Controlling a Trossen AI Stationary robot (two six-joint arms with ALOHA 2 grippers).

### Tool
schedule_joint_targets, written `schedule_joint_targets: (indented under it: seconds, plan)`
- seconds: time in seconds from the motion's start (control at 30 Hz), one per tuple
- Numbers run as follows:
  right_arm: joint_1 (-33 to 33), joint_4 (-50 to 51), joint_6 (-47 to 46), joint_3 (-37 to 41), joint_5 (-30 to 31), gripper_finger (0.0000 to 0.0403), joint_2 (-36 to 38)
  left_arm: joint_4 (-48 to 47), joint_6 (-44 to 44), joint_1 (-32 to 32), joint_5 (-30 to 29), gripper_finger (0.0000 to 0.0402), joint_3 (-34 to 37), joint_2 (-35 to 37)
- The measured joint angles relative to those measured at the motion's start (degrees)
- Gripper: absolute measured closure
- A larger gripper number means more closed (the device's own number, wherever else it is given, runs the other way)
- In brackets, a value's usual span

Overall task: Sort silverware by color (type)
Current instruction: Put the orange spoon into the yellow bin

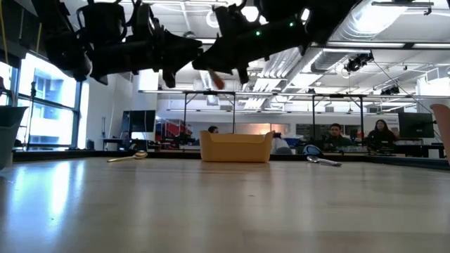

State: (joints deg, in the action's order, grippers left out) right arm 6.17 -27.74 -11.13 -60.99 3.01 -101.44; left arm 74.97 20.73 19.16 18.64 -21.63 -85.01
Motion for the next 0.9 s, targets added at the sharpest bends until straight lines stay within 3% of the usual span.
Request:
schedule_joint_targets:
  seconds: [0.2,0.43,0.57,0.67,0.9]
  plan:
    - [-1.5,17.6,-2.6,0.0,4.3,0.0401,6.7,-1.3,-1.8,0.0,0.0,0.0283,0.2,0.0]
    - [-7.5,39.3,-13.1,0.0,10.3,0.0402,17.4,-2.5,-5.1,0.0,-0.3,0.0274,0.2,0.0]
    - [-13.1,54.8,-26.3,0.0,15.8,0.0403,24.0,-3.7,-7.0,0.0,-0.3,0.0279,0.2,0.0]
    - [-18.4,65.0,-38.0,0.0,16.1,0.0403,28.0,-4.6,-7.5,0.0,-0.4,0.0284,0.2,0.0]
    - [-35.4,76.6,-67.9,0.0,15.4,0.0403,30.5,-5.9,-8.2,0.0,-0.5,0.0286,0.2,0.0]
